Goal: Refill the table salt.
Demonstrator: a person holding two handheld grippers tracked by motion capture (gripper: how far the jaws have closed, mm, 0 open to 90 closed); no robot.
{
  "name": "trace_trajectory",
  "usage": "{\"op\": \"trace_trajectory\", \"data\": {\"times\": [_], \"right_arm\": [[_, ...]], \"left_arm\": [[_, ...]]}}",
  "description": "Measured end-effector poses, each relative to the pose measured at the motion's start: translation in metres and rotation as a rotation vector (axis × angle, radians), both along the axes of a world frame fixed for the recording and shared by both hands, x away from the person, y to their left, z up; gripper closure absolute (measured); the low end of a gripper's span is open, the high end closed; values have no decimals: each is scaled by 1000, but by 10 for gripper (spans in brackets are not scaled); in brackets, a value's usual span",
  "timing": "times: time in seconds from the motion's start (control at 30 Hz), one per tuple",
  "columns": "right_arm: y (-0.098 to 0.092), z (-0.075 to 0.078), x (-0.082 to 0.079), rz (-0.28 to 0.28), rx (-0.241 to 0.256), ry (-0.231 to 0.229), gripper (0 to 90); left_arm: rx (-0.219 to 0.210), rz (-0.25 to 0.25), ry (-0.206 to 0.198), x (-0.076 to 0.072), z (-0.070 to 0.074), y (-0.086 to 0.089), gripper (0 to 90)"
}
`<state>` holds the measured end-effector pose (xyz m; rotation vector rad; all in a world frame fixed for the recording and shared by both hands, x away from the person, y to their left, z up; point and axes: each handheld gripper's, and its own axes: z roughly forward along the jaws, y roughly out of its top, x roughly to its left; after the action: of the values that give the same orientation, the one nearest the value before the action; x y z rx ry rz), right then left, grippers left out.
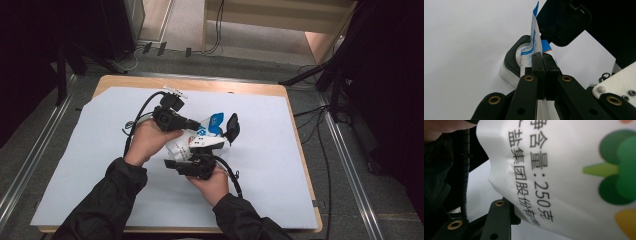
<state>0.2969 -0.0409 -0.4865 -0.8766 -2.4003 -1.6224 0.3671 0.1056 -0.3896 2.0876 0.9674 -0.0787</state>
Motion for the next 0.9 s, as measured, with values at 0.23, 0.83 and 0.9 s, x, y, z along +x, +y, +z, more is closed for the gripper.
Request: {"op": "trace_trajectory", "data": {"times": [0.23,0.83,0.9], "right_arm": [[1,-1,0,5,-2,3,589],[0,-3,1,-3,-1,26,634],[0,-2,1,-2,2,30,633]], "left_arm": [[-3,0,3,0,-1,1,900],[-9,-3,1,-2,-2,1,900],[-10,-3,-2,-2,-2,1,900]]}}
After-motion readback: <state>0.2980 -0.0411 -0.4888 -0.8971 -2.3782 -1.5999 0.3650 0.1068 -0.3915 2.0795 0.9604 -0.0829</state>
